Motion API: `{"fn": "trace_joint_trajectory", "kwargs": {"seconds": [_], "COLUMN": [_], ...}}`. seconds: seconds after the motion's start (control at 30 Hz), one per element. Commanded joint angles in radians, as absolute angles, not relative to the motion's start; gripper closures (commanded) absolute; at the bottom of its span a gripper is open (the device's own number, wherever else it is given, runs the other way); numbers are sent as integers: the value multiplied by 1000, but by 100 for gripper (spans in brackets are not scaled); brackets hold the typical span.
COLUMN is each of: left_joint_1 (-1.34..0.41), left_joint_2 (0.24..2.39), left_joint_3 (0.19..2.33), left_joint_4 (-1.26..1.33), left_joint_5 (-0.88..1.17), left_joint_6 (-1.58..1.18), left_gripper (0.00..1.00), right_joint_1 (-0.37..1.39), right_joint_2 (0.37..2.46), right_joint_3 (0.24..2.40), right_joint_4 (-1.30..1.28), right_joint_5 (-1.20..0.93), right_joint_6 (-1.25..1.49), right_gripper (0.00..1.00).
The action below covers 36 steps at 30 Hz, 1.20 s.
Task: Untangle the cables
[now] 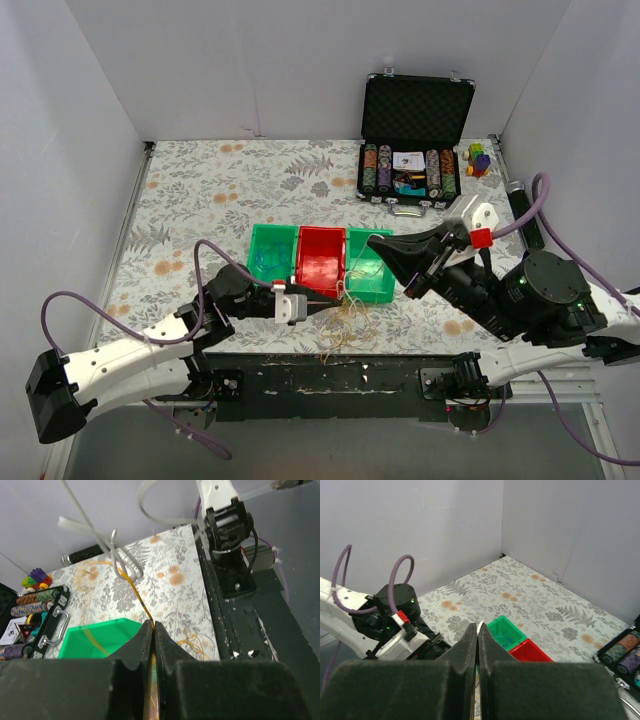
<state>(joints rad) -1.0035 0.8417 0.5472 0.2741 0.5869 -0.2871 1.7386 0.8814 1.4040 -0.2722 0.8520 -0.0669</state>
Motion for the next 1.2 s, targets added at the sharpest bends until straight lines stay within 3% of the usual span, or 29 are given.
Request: {"fn": "trace_joint_trajectory", "kwargs": {"seconds": [0.0, 0.57, 1.17], "left_joint_1": [-1008, -1019, -1045], "left_joint_2": [789, 715, 695], "left_joint_3": [483, 407, 377], "left_joint_4": [94, -167, -365], "left_joint_5": [612, 699, 706], "left_joint_6": [-178, -5, 250], "left_gripper": [100, 100, 100], "right_joint_1": [1761, 1759, 1761], "right_joint_2": [848, 810, 787], "right_joint_3": [1502, 1552, 1552], "right_joint_4": [-247, -224, -238], "right_joint_5": [939, 1130, 1063], "right_joint_6": [-133, -262, -216], "right_gripper": [99, 99, 99]}}
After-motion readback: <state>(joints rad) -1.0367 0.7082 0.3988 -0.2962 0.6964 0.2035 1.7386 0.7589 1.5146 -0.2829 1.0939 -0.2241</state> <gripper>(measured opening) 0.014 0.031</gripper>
